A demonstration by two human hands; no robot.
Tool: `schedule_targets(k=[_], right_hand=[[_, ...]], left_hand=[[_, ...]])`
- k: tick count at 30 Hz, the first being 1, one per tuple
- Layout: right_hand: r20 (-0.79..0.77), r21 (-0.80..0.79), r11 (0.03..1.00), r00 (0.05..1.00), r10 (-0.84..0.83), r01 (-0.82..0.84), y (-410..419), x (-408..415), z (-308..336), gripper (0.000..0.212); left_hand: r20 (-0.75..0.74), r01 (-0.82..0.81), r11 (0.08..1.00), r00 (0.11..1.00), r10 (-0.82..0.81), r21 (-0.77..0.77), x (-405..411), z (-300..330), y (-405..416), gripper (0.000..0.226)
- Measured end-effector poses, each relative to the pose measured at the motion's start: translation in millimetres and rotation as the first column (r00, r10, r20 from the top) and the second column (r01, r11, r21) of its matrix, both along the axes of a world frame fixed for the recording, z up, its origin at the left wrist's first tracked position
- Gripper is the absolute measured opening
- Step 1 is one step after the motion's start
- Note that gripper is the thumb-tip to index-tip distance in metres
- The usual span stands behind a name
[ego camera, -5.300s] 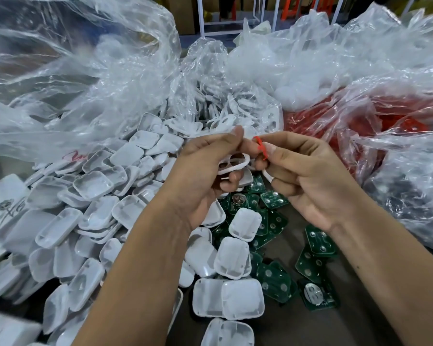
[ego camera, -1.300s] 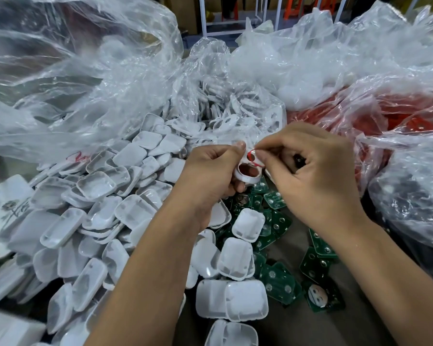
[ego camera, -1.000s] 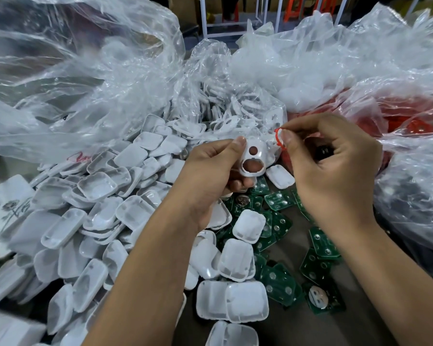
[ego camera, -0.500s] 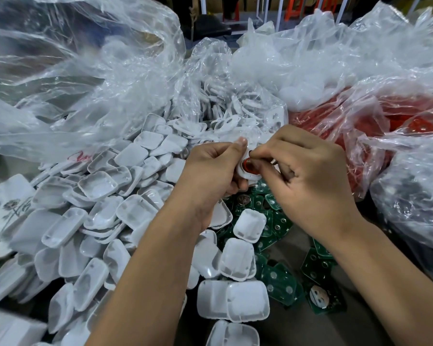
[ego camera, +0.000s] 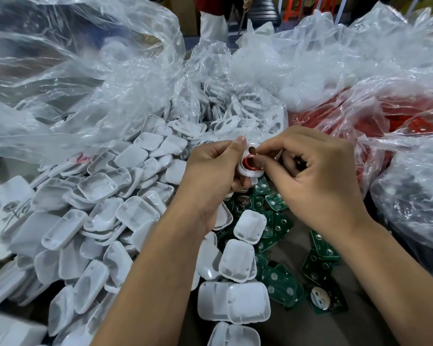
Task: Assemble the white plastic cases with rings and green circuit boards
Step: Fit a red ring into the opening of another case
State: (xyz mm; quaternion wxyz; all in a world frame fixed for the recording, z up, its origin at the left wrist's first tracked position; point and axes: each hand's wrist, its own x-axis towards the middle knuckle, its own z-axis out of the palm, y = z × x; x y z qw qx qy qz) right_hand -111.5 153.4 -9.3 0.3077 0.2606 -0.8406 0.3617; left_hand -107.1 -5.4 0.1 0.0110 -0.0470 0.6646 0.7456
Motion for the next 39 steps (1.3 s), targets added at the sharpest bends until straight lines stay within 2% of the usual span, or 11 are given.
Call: schedule_targets(k=[6, 13, 25, 29, 32, 36, 39], right_hand=[[0.073, -0.032, 0.998, 0.996, -0.048, 0.050, 1, -3, -3, 0.006], [-0.178, 0.025, 0.999, 0.983, -0.040, 0.046, 2, -1, -4, 0.003], [-0.398, -0.095, 0.995, 0.914, -0.073, 0.038, 2, 6, 3, 0.006], [-0.403, -0.146, 0.987, 0.907, -0.122, 0.068, 3, 8, 4, 0.008], [-0.431, -0.149, 0.983, 0.888, -0.159, 0.103, 2, 8, 2, 0.013], [-0.460, -0.146, 0.985, 0.876, -0.147, 0.089, 1, 8, 1, 0.013], [-0.461, -0.157, 0.985, 0.877, -0.134, 0.068, 1, 8, 1, 0.014]], left_hand=[[-0.020, -0.002, 1.000, 1.000, 0.002, 0.015, -2, -2, 0, 0.040], [-0.107, 0.030, 0.997, 0.994, -0.023, 0.073, -2, -1, -2, 0.036], [-0.443, 0.079, 0.995, 0.896, -0.041, 0.068, 3, 0, -1, 0.034], [-0.441, 0.138, 0.986, 0.893, -0.085, 0.089, 7, 2, -2, 0.024], [-0.426, 0.142, 0.983, 0.901, -0.079, 0.117, 8, 5, -3, 0.028], [-0.397, 0.151, 0.975, 0.915, -0.077, 0.160, 9, 5, -4, 0.028], [-0.407, 0.137, 0.978, 0.911, -0.063, 0.155, 8, 4, -3, 0.019]])
